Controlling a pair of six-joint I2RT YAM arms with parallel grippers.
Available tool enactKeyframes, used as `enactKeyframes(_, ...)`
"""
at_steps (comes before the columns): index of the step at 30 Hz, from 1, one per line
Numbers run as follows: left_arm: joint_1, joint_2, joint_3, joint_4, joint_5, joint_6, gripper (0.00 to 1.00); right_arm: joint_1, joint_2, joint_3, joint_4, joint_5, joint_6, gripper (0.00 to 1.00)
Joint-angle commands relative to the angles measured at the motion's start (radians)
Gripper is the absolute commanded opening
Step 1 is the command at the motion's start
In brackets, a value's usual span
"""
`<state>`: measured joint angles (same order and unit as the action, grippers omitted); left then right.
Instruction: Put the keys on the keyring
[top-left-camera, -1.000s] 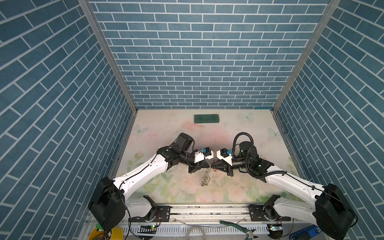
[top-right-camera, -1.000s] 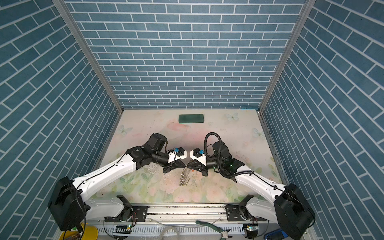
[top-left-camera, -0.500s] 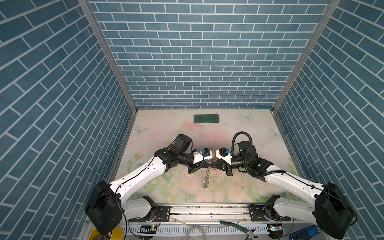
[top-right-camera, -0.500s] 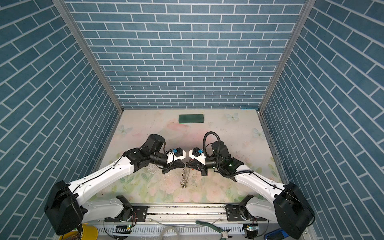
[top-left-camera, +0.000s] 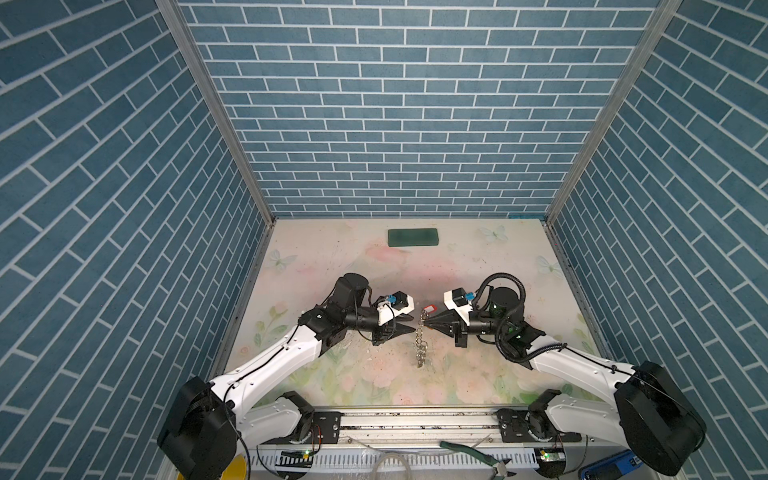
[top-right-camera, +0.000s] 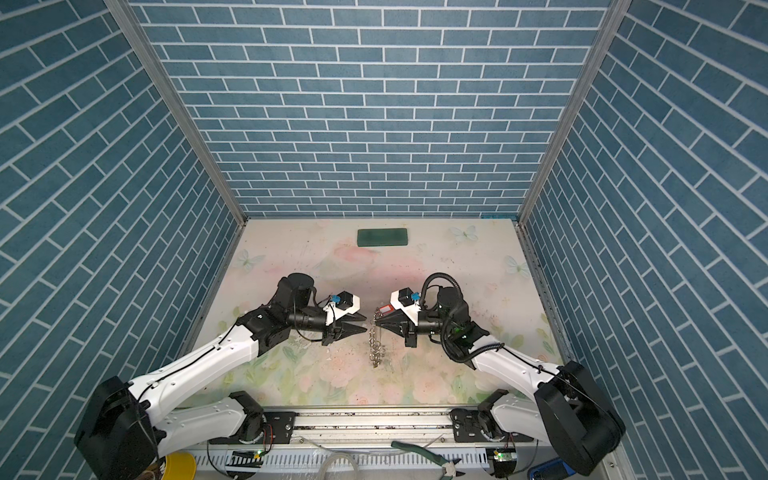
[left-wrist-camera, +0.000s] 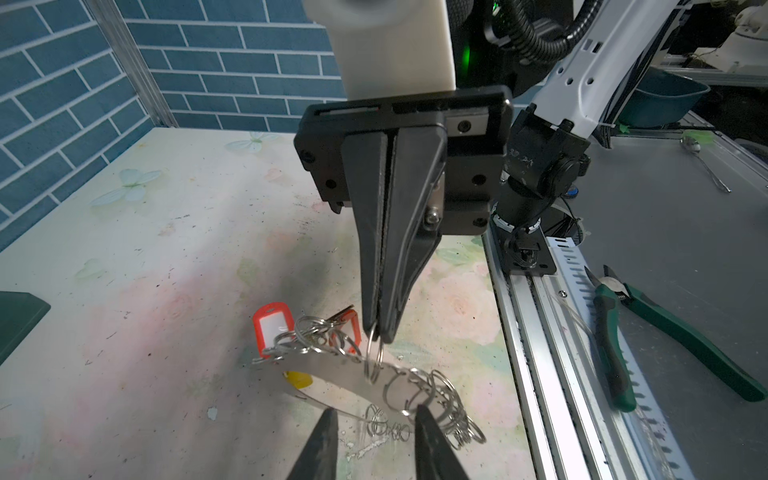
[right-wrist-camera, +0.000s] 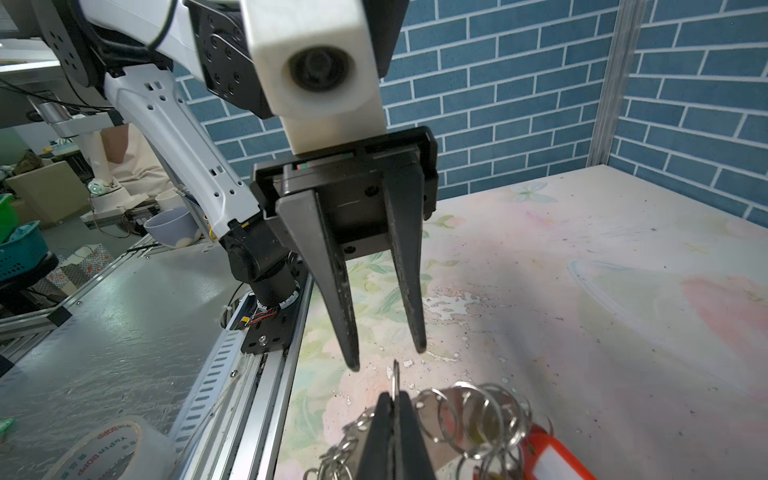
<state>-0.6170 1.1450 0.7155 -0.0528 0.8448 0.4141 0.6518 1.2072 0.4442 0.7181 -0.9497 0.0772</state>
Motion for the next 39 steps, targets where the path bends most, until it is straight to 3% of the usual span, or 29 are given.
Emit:
enactKeyframes(1, 0.010, 0.013, -0.014, 0.075, 0.041, -0.039, 0.32, 0.001, 0.034, -0.030, 0.240, -0.055, 0.079, 0.00)
enactKeyframes(9, 0.013, 0.035, -0.012, 0.076, 0.081, -0.051, 0.26, 0.011, 0.095, -0.030, 0.362, -0.067, 0.116, 0.00)
enactKeyframes(19, 0.015, 0.040, 0.006, 0.065, 0.085, -0.060, 0.07, 0.020, 0.115, -0.030, 0.357, -0.068, 0.091, 0.00)
enactKeyframes(26, 0.016, 0.031, -0.002, 0.087, 0.089, -0.077, 0.06, 0.022, 0.109, -0.026, 0.319, -0.063, 0.064, 0.00)
enactKeyframes(29, 0.016, 0.030, -0.002, 0.087, 0.091, -0.081, 0.14, 0.023, 0.109, -0.022, 0.306, -0.064, 0.055, 0.00)
enactKeyframes(32, 0.016, 0.024, -0.003, 0.087, 0.091, -0.081, 0.15, 0.023, 0.108, -0.022, 0.293, -0.062, 0.047, 0.00)
enactKeyframes(39, 0.016, 0.025, -0.005, 0.088, 0.096, -0.080, 0.06, 0.024, 0.101, -0.021, 0.287, -0.062, 0.044, 0.00)
